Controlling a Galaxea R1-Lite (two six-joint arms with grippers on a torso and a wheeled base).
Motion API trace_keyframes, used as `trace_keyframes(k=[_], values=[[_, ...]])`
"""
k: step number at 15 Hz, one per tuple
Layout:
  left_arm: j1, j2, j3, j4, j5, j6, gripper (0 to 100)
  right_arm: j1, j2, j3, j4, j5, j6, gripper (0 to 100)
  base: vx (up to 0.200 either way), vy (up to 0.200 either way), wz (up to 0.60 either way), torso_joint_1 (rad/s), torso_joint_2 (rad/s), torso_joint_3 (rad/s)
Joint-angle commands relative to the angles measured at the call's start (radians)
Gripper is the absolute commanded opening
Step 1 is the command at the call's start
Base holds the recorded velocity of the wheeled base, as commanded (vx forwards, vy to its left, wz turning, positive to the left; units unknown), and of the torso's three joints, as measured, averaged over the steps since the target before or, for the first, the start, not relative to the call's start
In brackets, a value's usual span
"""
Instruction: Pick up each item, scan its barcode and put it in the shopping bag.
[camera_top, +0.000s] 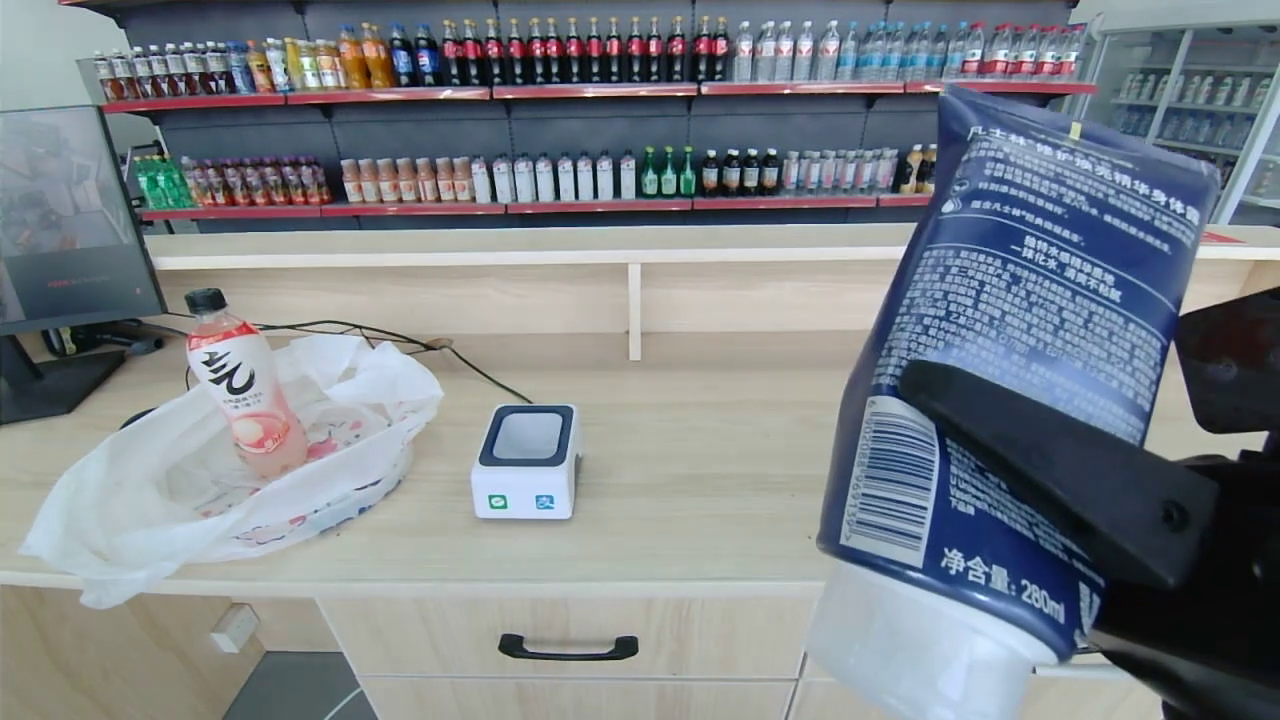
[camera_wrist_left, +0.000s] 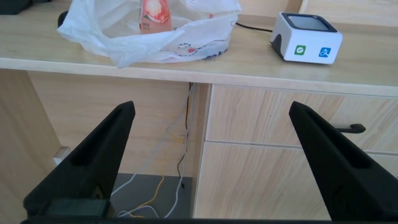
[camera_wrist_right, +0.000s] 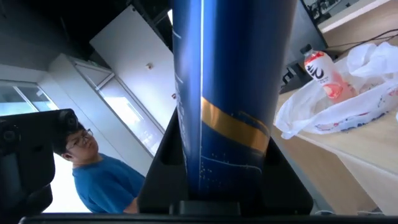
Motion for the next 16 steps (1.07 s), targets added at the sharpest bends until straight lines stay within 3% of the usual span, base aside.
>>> trace_keyframes(k=[1,16], values=[[0.0,0.0,0.0,0.0,0.0,0.0,100,0.011,0.016,-0.029,0.0,0.003,0.0,0,0.0,0.0,0.0,0.0,0.0,0.0],[0.0,0.0,0.0,0.0,0.0,0.0,100,0.029,0.025,-0.051,0.0,0.009,-0.015,0,0.0,0.0,0.0,0.0,0.0,0.0]])
